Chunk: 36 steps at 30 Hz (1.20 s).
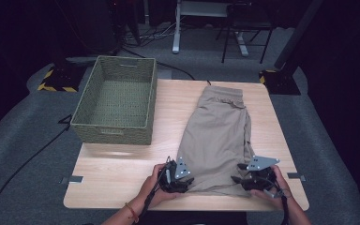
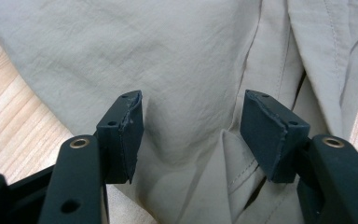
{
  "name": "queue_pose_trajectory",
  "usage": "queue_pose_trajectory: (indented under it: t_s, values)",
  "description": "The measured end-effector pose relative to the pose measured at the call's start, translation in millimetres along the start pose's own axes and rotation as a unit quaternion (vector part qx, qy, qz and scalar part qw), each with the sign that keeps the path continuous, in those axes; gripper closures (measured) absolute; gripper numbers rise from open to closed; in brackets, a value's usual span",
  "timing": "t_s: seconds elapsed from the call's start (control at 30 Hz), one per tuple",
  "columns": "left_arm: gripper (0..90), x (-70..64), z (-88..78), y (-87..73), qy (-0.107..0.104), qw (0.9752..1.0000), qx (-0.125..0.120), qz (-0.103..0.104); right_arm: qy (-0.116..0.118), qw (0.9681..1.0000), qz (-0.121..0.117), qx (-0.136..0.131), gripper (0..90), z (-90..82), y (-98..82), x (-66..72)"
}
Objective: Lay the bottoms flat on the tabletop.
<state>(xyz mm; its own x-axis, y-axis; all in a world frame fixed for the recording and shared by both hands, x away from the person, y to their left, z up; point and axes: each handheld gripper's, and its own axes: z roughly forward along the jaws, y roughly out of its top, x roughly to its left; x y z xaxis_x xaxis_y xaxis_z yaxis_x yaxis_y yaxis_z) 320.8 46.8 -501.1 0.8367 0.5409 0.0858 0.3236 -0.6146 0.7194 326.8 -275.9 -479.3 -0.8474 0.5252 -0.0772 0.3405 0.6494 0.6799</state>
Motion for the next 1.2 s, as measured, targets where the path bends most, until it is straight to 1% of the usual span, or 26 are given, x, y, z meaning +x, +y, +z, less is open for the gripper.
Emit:
queue_pose_trajectory:
  t_s: [0.03, 0.1, 0.13, 0.23, 0.27, 0.3, 0.33, 0.37, 0.4, 0.43, 0.47, 0.5, 0.53, 0.6, 0.63, 0.67, 0.73, 0.77, 0.8, 0.87, 0.93, 0.97, 1.07, 1.1, 1.13, 1.2]
  values:
    - [39.9, 0.0, 0.1, -0.5, 0.0, 1.0, -0.004, 0.002, 0.011, 0.9999, -0.009, 0.002, 49.0, -1.2, -4.3, 3.9]
    - [39.9, 0.4, 0.4, -1.1, -0.001, 1.0, -0.006, -0.003, 0.031, 0.9994, -0.011, 0.012, 54.5, -5.0, -13.0, 9.3]
    - [39.9, 0.4, 0.4, -1.2, -0.001, 1.0, -0.006, -0.004, 0.036, 0.9992, -0.013, 0.013, 57.7, -7.6, -17.4, 11.2]
    - [39.7, -0.3, 0.0, -1.2, 0.0, 1.0, -0.006, -0.003, 0.034, 0.9994, -0.006, -0.002, 73.9, -18.3, -28.5, 15.0]
    - [39.5, -0.4, -0.4, -0.9, -0.001, 1.0, -0.003, -0.004, 0.029, 0.9995, -0.006, -0.007, 82.6, -21.8, -31.4, 15.7]
    - [38.2, -1.0, -1.1, -0.3, 0.001, 1.0, 0.0, -0.006, 0.026, 0.9996, -0.003, -0.01, 87.5, -24.6, -34.3, 15.6]
    - [36.3, -0.8, -2.4, 0.3, -0.002, 1.0, 0.004, -0.005, 0.023, 0.9997, 0.002, -0.012, 89.4, -27.2, -36.7, 14.5]
    - [30.2, -0.6, -4.6, 1.2, -0.013, 0.9999, 0.01, -0.002, 0.02, 0.9997, 0.01, -0.013, 89.4, -29.8, -39.0, 12.8]
    - [26.0, -0.2, -8.9, 2.2, -0.015, 0.9998, 0.006, 0.005, 0.01, 0.9997, 0.017, -0.012, 89.1, -32.2, -41.2, 10.3]
    - [26.4, 1.1, -15.8, 3.1, -0.011, 0.9999, -0.003, 0.01, -0.007, 0.9995, 0.028, -0.012, 86.6, -34.5, -42.9, 7.6]
    - [26.4, 3.5, -23.2, 4.2, -0.013, 0.9997, -0.017, 0.008, -0.025, 0.9988, 0.039, -0.017, 80.3, -37.2, -43.8, 5.0]
    - [26.2, 6.9, -31.2, 5.0, -0.019, 0.9994, -0.028, 0.009, -0.038, 0.9976, 0.049, -0.03, 73.0, -40.0, -43.3, 3.2]
    - [25.9, 11.0, -38.4, 5.9, -0.018, 0.9991, -0.038, 0.012, -0.049, 0.9963, 0.056, -0.044, 68.9, -42.3, -41.4, 1.7]
    - [26.9, 20.2, -46.8, 7.0, -0.003, 0.9992, -0.04, 0.003, -0.061, 0.9946, 0.053, -0.065, 60.5, -44.5, -33.9, 0.1]
    - [29.5, 25.1, -47.2, 7.0, 0.0, 0.9993, -0.037, 0.0, -0.069, 0.9935, 0.055, -0.072, 57.9, -44.2, -28.4, -0.9]
    - [31.7, 29.3, -45.6, 6.3, 0.0, 0.9995, -0.032, -0.001, -0.07, 0.9931, 0.056, -0.076, 56.8, -42.8, -22.4, -1.9]
    - [33.2, 34.2, -36.4, 3.5, -0.009, 0.9998, -0.017, -0.003, -0.06, 0.9939, 0.045, -0.08, 55.4, -36.2, -10.0, -1.8]
    - [35.9, 34.3, -30.3, 1.8, -0.014, 0.9999, -0.005, 0.003, -0.053, 0.9945, 0.04, -0.081, 55.8, -30.8, -4.6, -1.5]
    - [37.4, 33.1, -23.7, 0.2, -0.014, 0.9998, 0.007, 0.01, -0.038, 0.9959, 0.036, -0.074, 55.6, -24.3, -0.2, -1.4]
    - [40.0, 31.1, -13.5, -2.1, -0.016, 0.9992, 0.028, 0.024, -0.024, 0.9979, 0.026, -0.055, 55.2, -9.9, 5.5, -0.1]
    - [41.1, 29.8, -10.1, -3.0, -0.019, 0.9992, 0.027, 0.023, 0.006, 0.9993, 0.016, -0.034, 54.9, 1.2, 6.8, 2.6]
    - [41.1, 29.7, -9.8, -3.0, -0.02, 0.9992, 0.027, 0.021, 0.02, 0.9993, 0.013, -0.027, 55.0, 4.6, 5.7, 4.7]
    - [41.0, 27.9, -10.0, -4.8, -0.016, 0.9995, 0.024, 0.012, 0.058, 0.9982, -0.013, -0.008, 60.7, 5.9, -1.6, 14.4]
    - [41.0, 27.1, -10.5, -5.5, -0.014, 0.9996, 0.023, 0.012, 0.067, 0.9975, -0.02, 0.0, 61.5, 5.1, -5.5, 17.6]
    - [41.0, 25.5, -11.1, -6.0, -0.012, 0.9996, 0.023, 0.01, 0.071, 0.9972, -0.024, 0.003, 64.9, 3.4, -10.0, 20.7]
    - [41.1, 21.3, -12.4, -6.9, -0.014, 0.9996, 0.022, 0.012, 0.074, 0.9971, -0.013, -0.002, 69.6, -3.6, -18.2, 23.0]
